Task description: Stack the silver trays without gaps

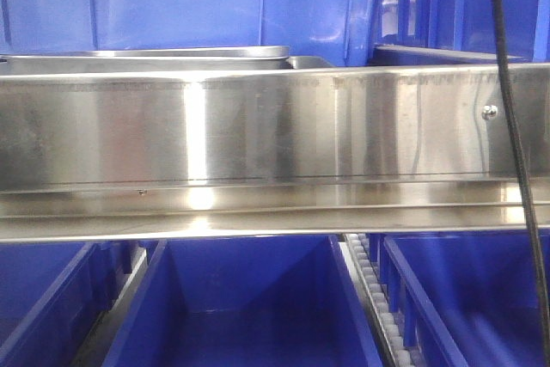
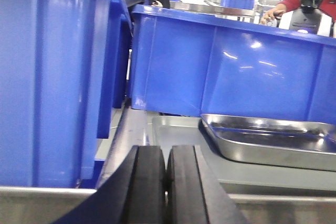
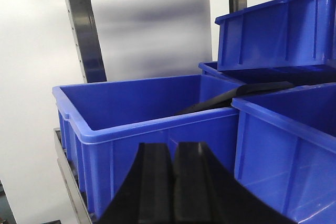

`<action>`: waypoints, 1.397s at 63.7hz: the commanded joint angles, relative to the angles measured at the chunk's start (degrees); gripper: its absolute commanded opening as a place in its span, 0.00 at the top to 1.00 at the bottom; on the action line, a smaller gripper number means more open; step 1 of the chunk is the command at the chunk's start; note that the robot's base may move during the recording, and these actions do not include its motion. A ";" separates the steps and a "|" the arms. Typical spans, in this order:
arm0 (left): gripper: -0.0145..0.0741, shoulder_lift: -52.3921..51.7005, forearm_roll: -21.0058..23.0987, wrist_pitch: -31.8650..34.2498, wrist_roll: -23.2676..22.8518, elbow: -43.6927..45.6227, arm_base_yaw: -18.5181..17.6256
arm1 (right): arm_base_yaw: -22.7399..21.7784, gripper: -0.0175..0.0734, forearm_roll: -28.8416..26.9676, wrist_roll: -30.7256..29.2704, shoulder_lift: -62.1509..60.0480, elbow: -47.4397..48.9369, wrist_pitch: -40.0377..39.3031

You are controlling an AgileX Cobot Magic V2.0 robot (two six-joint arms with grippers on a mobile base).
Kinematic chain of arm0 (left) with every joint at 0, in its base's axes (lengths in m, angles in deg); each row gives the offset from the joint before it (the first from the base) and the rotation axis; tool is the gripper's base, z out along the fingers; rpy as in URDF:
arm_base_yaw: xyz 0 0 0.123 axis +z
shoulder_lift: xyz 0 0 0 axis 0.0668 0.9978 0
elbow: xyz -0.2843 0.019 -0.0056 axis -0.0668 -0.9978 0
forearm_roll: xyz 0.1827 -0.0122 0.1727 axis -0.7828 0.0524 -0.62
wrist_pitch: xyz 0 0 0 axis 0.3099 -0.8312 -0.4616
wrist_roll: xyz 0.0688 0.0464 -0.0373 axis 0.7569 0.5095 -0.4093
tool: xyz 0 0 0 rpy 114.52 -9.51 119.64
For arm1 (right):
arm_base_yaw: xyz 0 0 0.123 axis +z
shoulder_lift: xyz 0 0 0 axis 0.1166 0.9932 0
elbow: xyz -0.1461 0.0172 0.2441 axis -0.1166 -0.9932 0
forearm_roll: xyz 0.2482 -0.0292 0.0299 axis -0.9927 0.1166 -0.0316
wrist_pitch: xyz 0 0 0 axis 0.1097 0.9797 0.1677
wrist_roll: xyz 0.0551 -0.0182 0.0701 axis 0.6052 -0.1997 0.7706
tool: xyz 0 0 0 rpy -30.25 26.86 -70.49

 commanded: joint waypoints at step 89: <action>0.84 -0.30 0.13 1.23 -0.28 0.11 0.32 | -2.73 0.89 4.62 -0.50 -24.42 -23.52 6.24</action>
